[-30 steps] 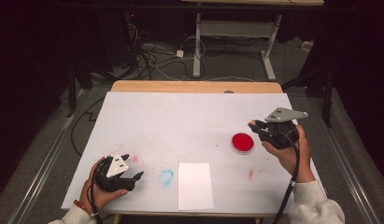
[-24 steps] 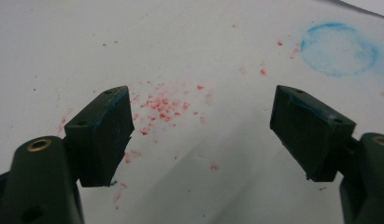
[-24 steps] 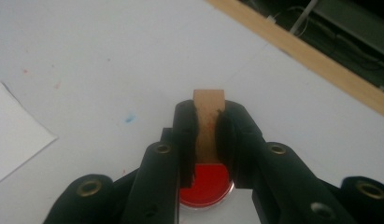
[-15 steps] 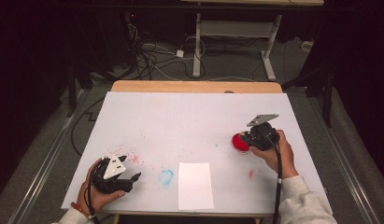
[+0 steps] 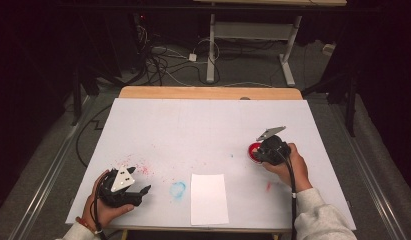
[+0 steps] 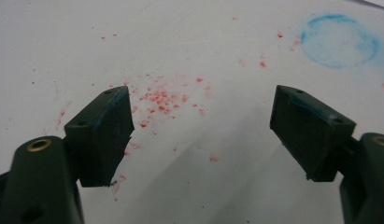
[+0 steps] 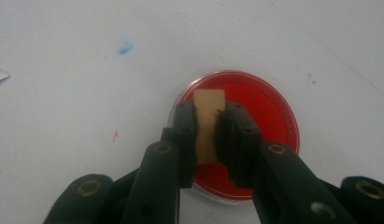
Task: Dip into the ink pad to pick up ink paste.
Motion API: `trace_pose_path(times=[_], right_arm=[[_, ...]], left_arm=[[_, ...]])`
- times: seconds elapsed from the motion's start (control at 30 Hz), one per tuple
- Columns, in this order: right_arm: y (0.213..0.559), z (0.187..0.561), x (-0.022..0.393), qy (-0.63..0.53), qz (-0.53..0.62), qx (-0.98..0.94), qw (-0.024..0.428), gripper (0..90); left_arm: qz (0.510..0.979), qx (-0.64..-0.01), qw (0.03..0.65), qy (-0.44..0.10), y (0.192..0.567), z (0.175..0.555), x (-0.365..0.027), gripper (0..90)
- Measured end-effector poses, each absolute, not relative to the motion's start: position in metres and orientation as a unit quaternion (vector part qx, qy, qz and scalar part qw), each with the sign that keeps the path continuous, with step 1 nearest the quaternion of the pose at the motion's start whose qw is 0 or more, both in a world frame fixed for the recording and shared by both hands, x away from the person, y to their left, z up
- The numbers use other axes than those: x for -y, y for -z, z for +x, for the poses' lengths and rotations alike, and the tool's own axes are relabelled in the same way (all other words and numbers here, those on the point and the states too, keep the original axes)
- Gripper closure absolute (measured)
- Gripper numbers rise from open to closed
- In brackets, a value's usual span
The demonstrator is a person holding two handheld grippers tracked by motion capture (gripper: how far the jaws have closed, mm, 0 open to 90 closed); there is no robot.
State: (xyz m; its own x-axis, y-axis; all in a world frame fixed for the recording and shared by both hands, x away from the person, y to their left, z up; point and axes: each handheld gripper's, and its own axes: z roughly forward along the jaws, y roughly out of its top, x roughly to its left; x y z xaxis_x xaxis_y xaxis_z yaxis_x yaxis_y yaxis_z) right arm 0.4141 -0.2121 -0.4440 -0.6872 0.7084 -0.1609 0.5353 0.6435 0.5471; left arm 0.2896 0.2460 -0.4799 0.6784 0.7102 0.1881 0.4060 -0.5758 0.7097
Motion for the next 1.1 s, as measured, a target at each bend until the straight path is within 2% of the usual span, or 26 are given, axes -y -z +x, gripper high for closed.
trace_pose_path(times=[1.1], right_arm=[[0.4509, 0.4144, 0.2171, -0.257, 0.364, -0.878, 0.173, 76.2]], left_arm=[[0.858, -0.323, 0.323, -0.236, 0.4800, 0.2887, -0.2436, 20.8]])
